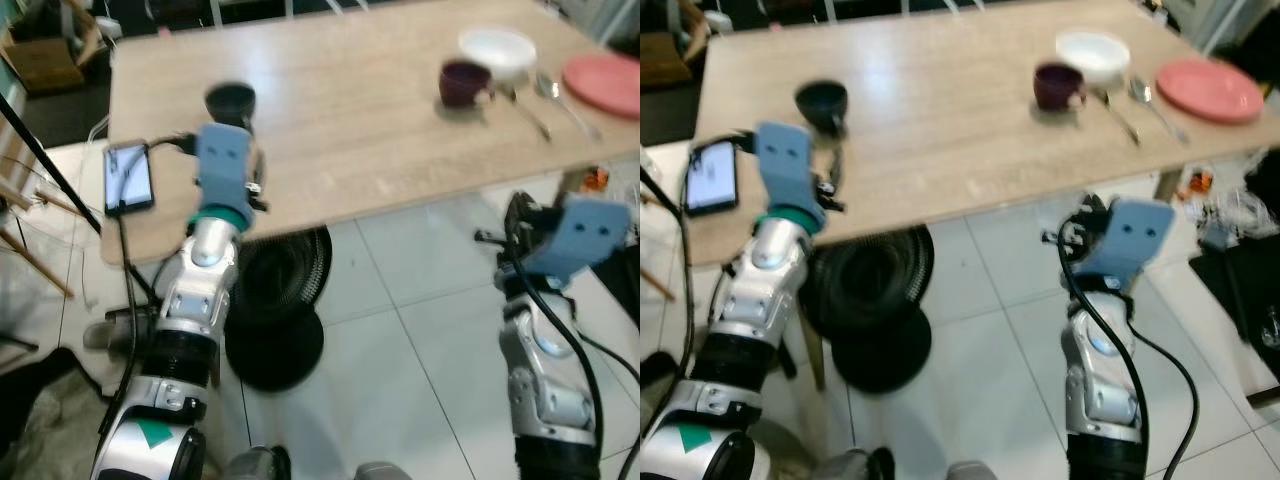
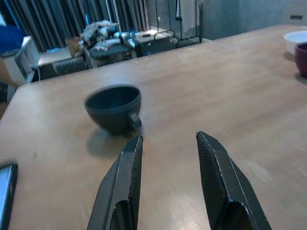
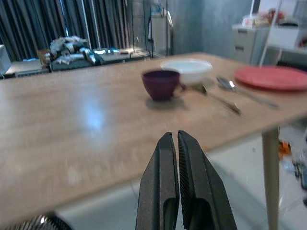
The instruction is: Setting the table
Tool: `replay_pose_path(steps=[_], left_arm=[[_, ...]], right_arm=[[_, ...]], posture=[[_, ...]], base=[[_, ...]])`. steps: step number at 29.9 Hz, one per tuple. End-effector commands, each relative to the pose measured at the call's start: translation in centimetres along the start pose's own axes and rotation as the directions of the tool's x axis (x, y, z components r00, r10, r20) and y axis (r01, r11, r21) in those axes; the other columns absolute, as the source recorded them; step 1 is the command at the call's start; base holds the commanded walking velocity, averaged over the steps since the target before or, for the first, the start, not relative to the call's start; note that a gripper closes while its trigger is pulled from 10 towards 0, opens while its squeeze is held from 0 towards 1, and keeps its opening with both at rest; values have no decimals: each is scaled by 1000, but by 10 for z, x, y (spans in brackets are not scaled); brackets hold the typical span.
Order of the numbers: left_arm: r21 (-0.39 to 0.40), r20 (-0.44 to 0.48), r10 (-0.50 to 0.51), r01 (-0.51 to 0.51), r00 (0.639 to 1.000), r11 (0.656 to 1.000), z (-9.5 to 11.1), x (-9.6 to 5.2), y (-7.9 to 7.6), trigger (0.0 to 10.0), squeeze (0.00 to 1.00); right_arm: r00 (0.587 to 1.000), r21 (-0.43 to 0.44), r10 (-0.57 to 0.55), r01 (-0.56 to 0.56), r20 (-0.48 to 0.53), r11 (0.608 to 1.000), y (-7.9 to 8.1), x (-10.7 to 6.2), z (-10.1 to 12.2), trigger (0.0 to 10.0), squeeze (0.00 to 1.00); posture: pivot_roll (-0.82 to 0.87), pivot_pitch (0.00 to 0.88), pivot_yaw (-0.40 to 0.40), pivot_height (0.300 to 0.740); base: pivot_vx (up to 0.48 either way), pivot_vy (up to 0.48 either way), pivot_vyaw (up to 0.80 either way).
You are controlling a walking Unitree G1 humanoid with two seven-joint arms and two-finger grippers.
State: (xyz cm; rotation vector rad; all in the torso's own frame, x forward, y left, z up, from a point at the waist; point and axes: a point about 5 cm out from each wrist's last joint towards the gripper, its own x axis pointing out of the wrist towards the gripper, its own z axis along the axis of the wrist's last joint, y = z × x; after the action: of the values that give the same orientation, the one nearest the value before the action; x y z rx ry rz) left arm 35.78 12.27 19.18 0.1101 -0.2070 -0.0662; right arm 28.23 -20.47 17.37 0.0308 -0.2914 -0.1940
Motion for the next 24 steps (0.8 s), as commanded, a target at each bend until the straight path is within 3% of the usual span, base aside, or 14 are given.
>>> replay_pose_path(steps=[1,6,24], left_arm=[[-1,-32,29,-29,999,1000,-8,-2,8,10000,0],[0,-35,27,-28,999,1000,-9,-2,8,10000,0],[10,-47,-13,14,999,1000,-11,-1,1,10000,0]], right_arm=[[1000,15,13,-13,-6,1000,6,-1,-2,10000,0],[1000,16,10,-10,-8,1000,5,-2,-3,10000,0],[1000,20,0,0,-18,1000,3,-3,-5,10000,0]], posture=[[-99,0,67,740],[-101,0,68,740],[-105,0,69,740]], base=[[360,0,0],[351,0,0],[0,0,0]])
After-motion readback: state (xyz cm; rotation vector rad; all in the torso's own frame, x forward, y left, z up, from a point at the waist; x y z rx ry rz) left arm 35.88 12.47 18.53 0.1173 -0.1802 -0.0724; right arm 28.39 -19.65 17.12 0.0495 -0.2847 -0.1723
